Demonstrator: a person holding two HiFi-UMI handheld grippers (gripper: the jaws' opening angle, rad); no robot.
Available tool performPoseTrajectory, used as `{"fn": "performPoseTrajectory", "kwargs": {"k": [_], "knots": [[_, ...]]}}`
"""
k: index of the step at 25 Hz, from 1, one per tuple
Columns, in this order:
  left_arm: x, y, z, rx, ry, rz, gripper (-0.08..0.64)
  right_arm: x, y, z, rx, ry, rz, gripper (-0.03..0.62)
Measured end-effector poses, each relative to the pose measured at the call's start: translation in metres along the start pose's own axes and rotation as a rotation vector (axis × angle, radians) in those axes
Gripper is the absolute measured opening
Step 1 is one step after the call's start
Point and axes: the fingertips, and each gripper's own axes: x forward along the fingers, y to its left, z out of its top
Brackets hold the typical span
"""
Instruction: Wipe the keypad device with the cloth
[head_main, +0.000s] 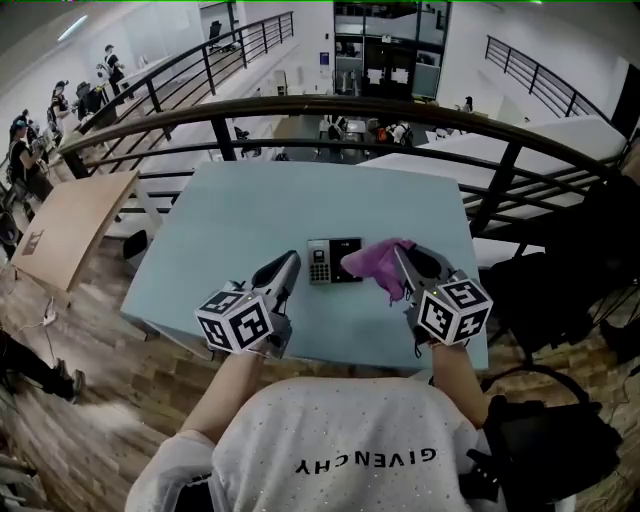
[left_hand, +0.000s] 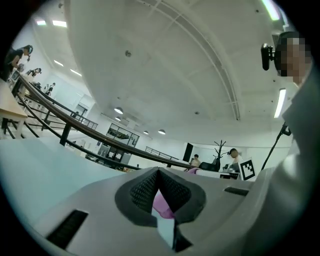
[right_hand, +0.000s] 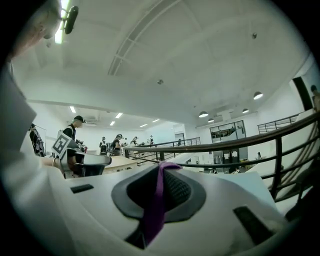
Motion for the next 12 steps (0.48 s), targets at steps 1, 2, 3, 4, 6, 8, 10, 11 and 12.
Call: {"fn": "performPoseTrajectory", "kwargs": {"k": [1, 2, 3, 4, 6, 8, 10, 11, 12], "knots": [[0.000, 0.000, 0.015, -0.015, 0.001, 0.007, 0.000, 0.004, 0.002, 0.014, -0.008, 0.026, -0.006, 0.026], [0.001, -0.003, 0.030, -0.027, 0.002, 0.007, 0.000, 0.007, 0.006, 0.030, -0.014, 0.052, -0.008, 0.025], [0.000, -0.010, 0.042, -0.033, 0.009, 0.004, 0.000, 0.007, 0.010, 0.043, -0.019, 0.076, -0.007, 0.025], [-0.002, -0.017, 0.048, -0.033, 0.021, -0.003, 0.000, 0.006, 0.015, 0.052, -0.023, 0.096, -0.005, 0.025], [-0.009, -0.033, 0.042, -0.023, 0.051, -0.014, 0.000, -0.003, 0.022, 0.055, -0.033, 0.117, -0.001, 0.025], [-0.018, -0.045, 0.024, -0.015, 0.069, -0.016, 0.000, -0.017, 0.025, 0.048, -0.033, 0.118, 0.002, 0.025], [-0.027, -0.059, 0.010, -0.017, 0.076, -0.014, 0.000, -0.031, 0.024, 0.044, -0.022, 0.118, 0.005, 0.025], [-0.030, -0.067, 0.006, -0.021, 0.079, -0.010, 0.000, -0.039, 0.023, 0.044, -0.020, 0.122, 0.005, 0.025], [-0.033, -0.075, 0.004, -0.024, 0.079, -0.004, 0.000, -0.047, 0.023, 0.044, -0.023, 0.129, 0.003, 0.025]]}}
